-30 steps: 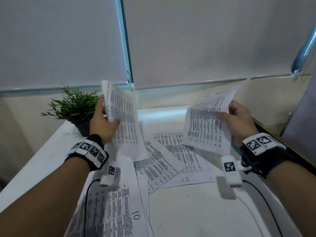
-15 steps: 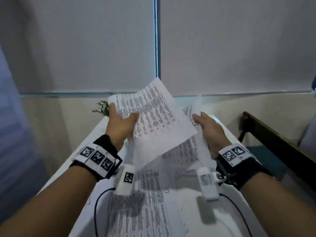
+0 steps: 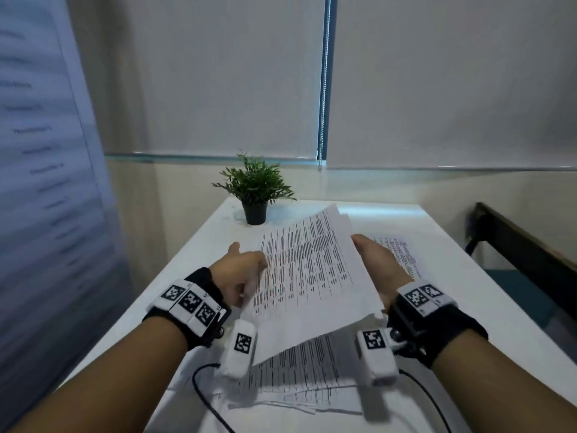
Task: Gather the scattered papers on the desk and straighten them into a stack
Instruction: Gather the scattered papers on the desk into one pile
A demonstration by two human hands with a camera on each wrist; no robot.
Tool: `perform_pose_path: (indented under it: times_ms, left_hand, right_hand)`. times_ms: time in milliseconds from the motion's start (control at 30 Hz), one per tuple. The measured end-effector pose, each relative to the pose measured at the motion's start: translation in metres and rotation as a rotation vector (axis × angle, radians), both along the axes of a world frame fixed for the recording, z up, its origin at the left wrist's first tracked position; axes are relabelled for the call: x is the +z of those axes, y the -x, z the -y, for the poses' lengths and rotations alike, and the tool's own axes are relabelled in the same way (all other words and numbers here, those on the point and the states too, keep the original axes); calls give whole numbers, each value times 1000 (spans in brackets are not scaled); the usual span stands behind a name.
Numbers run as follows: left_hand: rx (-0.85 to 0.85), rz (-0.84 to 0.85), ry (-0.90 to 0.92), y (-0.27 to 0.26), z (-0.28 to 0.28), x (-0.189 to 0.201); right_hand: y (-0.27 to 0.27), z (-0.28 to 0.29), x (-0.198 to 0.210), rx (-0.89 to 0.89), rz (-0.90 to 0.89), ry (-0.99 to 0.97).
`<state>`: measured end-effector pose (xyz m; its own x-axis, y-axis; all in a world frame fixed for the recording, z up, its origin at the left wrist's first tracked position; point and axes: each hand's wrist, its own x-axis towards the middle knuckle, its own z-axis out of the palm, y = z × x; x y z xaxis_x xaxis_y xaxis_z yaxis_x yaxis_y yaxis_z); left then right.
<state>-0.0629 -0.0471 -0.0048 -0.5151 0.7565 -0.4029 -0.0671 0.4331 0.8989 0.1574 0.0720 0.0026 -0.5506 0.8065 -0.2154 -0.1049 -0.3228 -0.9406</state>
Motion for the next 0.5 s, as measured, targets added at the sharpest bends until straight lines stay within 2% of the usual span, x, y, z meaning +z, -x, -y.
perform_pose_path:
  times_ms: [67,233,333,400,500]
  left_hand:
    - [-24,-63,35,8,6,-5]
    - [-72,-313,151,13,18,-11]
    - [-185,-448,333,13,24,-10]
    - [-237,-566,430,12,21,-4]
    - [-269,-872,483,6,0,10]
  right_hand:
    - [1,4,-3,4,79,-19]
    - [-1,15,-19,127,623,-344]
    - [-3,10,-43,223,901,-427]
    - [-5,8,-50,230,1009,-495]
    - [-17,-1,-39,121,1071,-634]
